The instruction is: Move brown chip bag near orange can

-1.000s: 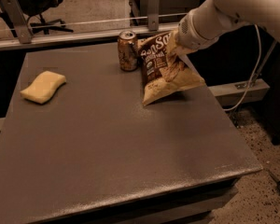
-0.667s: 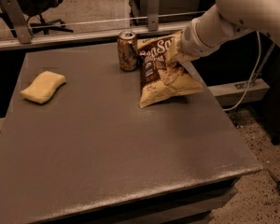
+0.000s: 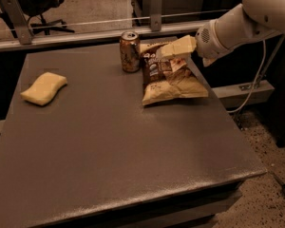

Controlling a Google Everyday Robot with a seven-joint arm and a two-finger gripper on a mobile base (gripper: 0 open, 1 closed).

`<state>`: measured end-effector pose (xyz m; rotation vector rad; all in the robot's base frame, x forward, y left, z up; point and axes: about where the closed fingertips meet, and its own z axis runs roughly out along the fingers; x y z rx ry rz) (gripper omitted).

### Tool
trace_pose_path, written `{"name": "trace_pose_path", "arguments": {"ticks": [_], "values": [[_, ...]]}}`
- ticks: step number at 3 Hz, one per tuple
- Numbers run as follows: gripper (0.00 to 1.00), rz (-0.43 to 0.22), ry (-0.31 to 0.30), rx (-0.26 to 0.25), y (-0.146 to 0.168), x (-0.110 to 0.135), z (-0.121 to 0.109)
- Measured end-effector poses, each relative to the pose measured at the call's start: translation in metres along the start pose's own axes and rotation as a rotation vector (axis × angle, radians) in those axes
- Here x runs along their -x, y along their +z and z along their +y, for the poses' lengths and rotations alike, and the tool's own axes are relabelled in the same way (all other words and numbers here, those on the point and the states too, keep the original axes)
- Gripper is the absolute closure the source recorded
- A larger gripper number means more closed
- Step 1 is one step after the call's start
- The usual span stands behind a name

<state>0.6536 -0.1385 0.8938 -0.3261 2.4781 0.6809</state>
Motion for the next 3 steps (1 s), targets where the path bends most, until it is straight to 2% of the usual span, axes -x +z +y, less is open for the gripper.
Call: {"name": "trace_pose_path", "arguments": {"ticks": [1,2,3], "values": [[0.0,-0.019,-0.125,0.005,-0.035,0.007,-0.003],[0.0,-0.097,-0.282,0.032,-0.099,-0.003,0.02],[0.0,-0.117,-0.338,0.003,-0.118,-0.011,0.004]]}}
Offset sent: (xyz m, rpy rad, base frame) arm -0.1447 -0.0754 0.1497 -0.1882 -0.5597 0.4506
